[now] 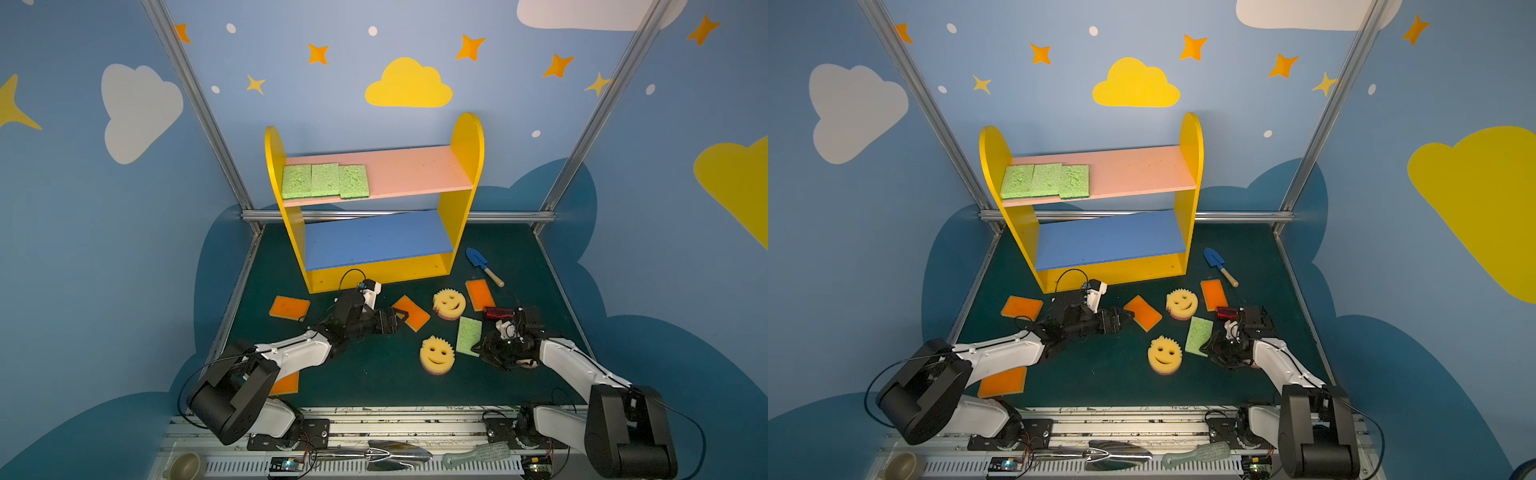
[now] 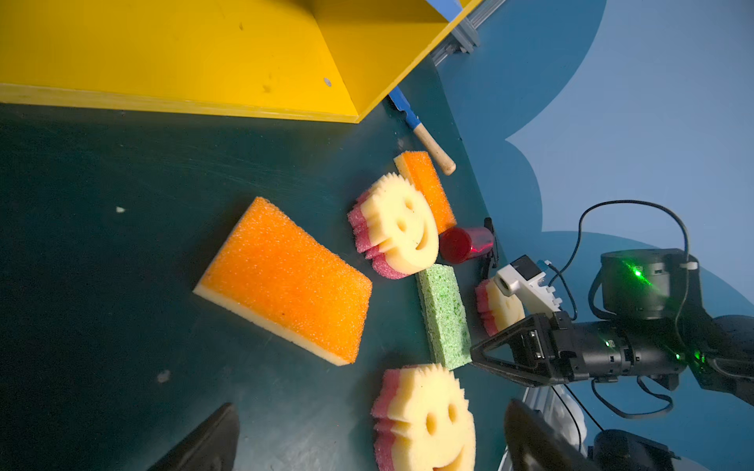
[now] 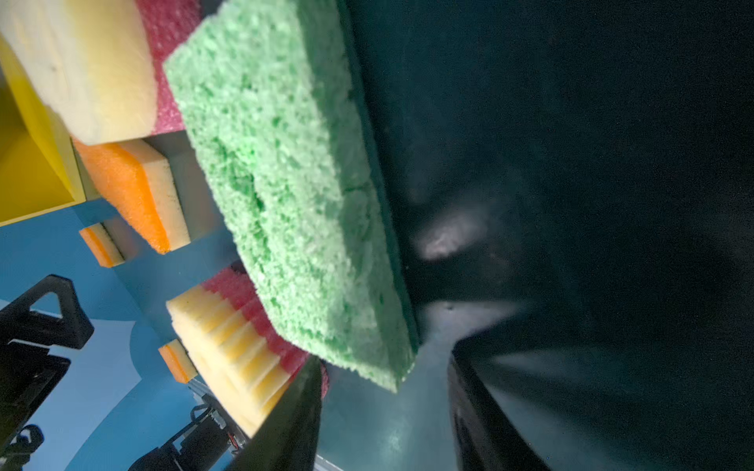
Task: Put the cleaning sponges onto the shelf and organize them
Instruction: 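Grasp the green sponge between the smiley sponges with the right gripper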
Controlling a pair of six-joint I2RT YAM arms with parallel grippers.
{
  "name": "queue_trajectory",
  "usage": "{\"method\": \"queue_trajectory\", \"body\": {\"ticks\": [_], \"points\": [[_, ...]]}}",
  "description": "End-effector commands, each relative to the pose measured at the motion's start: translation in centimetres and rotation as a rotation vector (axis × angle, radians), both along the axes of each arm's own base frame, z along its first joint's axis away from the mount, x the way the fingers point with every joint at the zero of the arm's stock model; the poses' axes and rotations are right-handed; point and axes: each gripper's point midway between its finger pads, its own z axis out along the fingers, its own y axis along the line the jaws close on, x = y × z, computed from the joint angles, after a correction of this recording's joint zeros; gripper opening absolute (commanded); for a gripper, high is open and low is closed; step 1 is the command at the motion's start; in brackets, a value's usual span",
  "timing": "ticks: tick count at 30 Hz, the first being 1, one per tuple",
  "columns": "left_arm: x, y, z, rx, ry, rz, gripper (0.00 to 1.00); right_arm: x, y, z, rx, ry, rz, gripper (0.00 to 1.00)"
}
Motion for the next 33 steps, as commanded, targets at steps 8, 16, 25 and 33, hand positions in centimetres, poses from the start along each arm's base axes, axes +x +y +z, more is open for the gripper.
{"method": "queue_trajectory", "body": {"ticks": [8, 16, 25, 33], "points": [[-0.5, 1.2, -0.6, 0.018, 0.003, 0.04, 0.99, 1.6, 0.1, -1.0, -0.004, 0.025, -0.006, 0.28], [-0.4, 2.3, 1.3, 0.026, -0.046, 0.087, 0.99, 1.8, 0.3, 1.7, 0.003, -0.065, 0.011, 0.0], [-2.0, 1.4, 4.6, -0.035, -0.116, -0.02, 0.87, 2.3, 2.1, 9.1, 0.095, -0.34, 0.118, 0.0], [-3.0, 0.2, 8.1, -0.126, -0.184, -0.095, 0.66, 4.2, 5.5, 15.6, 0.193, -0.614, 0.202, 0.0]]}}
